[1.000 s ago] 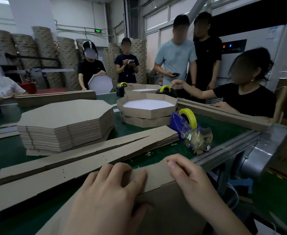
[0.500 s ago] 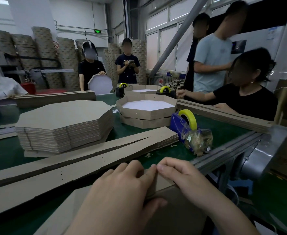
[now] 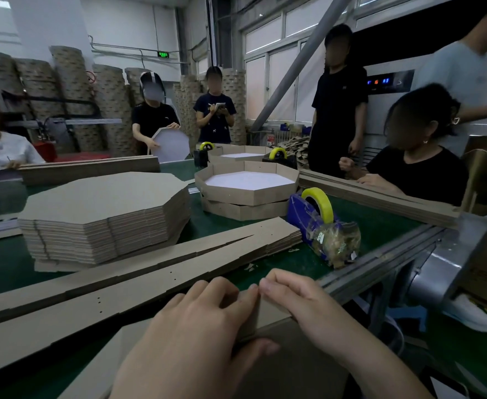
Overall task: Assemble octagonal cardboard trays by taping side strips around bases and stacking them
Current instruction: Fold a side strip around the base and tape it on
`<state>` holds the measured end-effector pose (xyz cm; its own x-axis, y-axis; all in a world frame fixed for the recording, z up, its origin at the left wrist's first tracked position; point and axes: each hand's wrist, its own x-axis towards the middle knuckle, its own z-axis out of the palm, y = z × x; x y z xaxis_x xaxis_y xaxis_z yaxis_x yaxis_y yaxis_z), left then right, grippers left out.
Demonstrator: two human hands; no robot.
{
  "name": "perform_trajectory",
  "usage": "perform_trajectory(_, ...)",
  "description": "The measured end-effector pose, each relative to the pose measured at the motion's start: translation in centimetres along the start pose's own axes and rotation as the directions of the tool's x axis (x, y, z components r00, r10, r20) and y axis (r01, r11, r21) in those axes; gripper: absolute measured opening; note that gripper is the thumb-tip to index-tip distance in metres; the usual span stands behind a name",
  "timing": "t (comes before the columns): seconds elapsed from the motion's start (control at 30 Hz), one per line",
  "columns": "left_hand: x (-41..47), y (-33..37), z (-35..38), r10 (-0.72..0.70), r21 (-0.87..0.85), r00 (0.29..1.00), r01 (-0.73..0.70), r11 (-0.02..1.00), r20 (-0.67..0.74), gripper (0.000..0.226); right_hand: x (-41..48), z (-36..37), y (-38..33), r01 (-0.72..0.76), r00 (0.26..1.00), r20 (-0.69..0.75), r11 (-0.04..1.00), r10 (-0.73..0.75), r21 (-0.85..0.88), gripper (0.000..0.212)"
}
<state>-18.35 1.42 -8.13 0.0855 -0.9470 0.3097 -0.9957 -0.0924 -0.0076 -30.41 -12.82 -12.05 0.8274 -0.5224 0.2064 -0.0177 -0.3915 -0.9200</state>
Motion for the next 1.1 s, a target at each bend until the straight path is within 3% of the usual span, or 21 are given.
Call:
perform_trajectory(0.03,0.1,0.2,-0.6,-0.05,-0.059,0.998,0.052,0.997,0.034,0.069,0.0,-0.1,-0.1,-0.011,1.0,0.027,1.0,0.011,-0.002,0.047)
perform_trajectory(0.1,0.2,0.0,-0.3,-0.009,-0.055,1.0,0.008,0.998,-0.017,0.066,0.3,-0.6,-0.5,-0.025,1.0,0.01,0.998,0.026,-0.059,0.044)
perform_trajectory(0.13,0.0,-0.1,0.4,0.017,-0.032,0.998,-0.019,0.999,-0.065,0.071,0.7,-1.3,-0.4,-0.029,0.998,-0.057,0.994,0.023,-0.108,0.042)
perform_trajectory(0.2,0.1,0.1,0.1,-0.022,-0.013,1.0,0.022,1.0,0.004,0.076,2.2,-3.4,0.1,-0.047,0.961,-0.275,0.987,0.002,-0.157,0.029)
perform_trajectory(0.27,0.1,-0.2,0.7,0.002,0.006,1.0,-0.003,1.0,0.012,0.076,4.1,-6.4,1.2,-0.124,0.851,-0.525,0.97,-0.003,-0.207,0.013)
perform_trajectory(0.37,0.1,-0.1,0.5,-0.023,-0.004,0.999,0.023,1.0,0.027,0.076,6.4,-12.0,3.2,-0.333,0.648,-0.76,0.884,-0.038,-0.328,0.02)
perform_trajectory(0.4,0.1,-0.1,0.6,-0.017,0.008,1.0,0.017,1.0,0.025,0.076,7.0,-13.6,3.9,-0.422,0.627,-0.779,0.834,-0.014,-0.355,0.025)
perform_trajectory(0.5,0.2,-0.1,0.6,-0.022,-0.005,0.999,0.023,1.0,0.027,0.076,8.8,-16.9,5.7,-0.625,0.662,-0.712,0.698,0.236,-0.35,0.039)
perform_trajectory(0.63,0.2,-0.1,0.4,-0.033,-0.007,0.999,0.033,0.999,0.034,0.075,9.6,-18.2,7.1,-0.63,0.62,-0.643,0.774,0.45,-0.066,0.034)
perform_trajectory(0.73,0.3,-0.1,0.4,-0.045,-0.003,0.998,0.045,0.999,0.05,0.075,9.7,-18.5,7.1,-0.659,0.571,-0.662,0.752,0.485,-0.017,0.036)
perform_trajectory(0.9,0.4,-0.1,0.4,-0.044,0.01,0.996,0.043,0.999,0.072,0.075,10.7,-17.8,5.9,-0.688,0.58,-0.69,0.714,0.432,-0.132,0.033)
perform_trajectory(1.1,0.6,-0.1,0.2,-0.024,0.022,0.994,0.022,1.0,0.104,0.074,11.1,-18.3,5.4,-0.658,0.554,-0.642,0.751,0.53,0.052,0.019)
